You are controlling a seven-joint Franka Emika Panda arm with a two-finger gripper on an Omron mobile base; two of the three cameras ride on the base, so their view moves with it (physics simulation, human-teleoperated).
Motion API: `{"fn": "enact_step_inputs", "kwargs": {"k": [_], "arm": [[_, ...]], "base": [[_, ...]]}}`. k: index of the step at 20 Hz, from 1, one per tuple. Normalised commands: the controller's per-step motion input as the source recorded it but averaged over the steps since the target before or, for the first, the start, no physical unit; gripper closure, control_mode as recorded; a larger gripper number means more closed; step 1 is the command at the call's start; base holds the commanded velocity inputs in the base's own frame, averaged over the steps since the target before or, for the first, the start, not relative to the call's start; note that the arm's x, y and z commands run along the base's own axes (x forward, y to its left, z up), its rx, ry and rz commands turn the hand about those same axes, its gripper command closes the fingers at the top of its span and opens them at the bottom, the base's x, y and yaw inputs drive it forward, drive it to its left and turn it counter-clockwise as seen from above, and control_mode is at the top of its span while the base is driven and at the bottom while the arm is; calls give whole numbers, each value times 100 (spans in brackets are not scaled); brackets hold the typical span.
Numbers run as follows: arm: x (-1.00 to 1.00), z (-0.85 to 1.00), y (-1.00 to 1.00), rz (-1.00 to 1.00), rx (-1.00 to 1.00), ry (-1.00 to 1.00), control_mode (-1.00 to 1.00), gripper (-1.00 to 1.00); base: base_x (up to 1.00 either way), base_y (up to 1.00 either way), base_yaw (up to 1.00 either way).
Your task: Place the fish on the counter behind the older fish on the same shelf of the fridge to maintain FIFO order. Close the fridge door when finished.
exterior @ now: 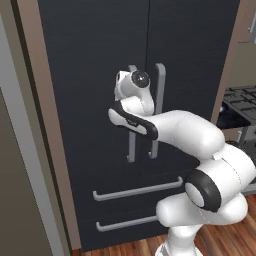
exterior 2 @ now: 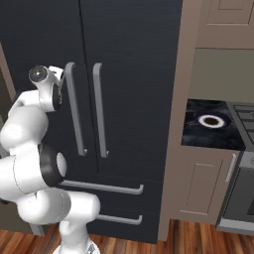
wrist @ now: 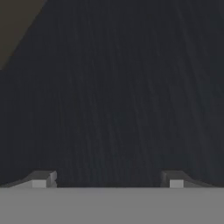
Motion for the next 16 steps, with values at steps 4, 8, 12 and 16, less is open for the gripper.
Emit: {"fn": "enact_step_inputs", "kwargs": {"k": [4,8,12,16], "arm": [[66,0,-14,-1,0,0,-100,-100],[81,0,-16,-2,0,0,-100,-100],[77,-2,-15,-3,0,0,-100,-100],[23,0,-14,-2,0,0,-100,-100]], "base": [[0,0,0],[0,0,0],[0,0,0],[0,0,0]]}}
